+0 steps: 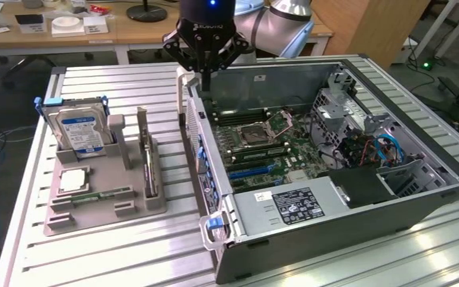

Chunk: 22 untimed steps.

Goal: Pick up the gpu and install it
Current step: 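Reach for the gpu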

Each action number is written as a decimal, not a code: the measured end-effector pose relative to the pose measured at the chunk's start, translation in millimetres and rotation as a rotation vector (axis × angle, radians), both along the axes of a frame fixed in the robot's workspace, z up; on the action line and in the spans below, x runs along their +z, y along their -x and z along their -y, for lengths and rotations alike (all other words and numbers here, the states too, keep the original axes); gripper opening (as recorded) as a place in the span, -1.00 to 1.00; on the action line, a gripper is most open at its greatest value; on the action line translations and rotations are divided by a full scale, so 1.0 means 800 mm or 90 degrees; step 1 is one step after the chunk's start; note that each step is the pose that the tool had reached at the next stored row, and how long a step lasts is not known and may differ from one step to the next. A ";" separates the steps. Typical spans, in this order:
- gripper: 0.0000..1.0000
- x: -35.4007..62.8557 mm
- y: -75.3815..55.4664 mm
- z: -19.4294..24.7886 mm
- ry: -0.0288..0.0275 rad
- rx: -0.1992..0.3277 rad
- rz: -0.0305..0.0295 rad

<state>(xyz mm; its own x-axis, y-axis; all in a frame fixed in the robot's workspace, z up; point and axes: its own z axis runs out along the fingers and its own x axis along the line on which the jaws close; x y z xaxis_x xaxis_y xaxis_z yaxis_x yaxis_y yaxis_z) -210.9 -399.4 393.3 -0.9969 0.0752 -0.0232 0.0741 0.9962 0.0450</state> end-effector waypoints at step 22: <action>-0.79 0.000 0.029 0.0015 0.0000 0.000 0.0000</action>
<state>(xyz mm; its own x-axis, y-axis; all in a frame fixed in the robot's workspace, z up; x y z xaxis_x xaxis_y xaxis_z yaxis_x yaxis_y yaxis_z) -234.3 -400.7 393.3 -0.9969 0.0753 -0.0233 0.0742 0.9962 0.0450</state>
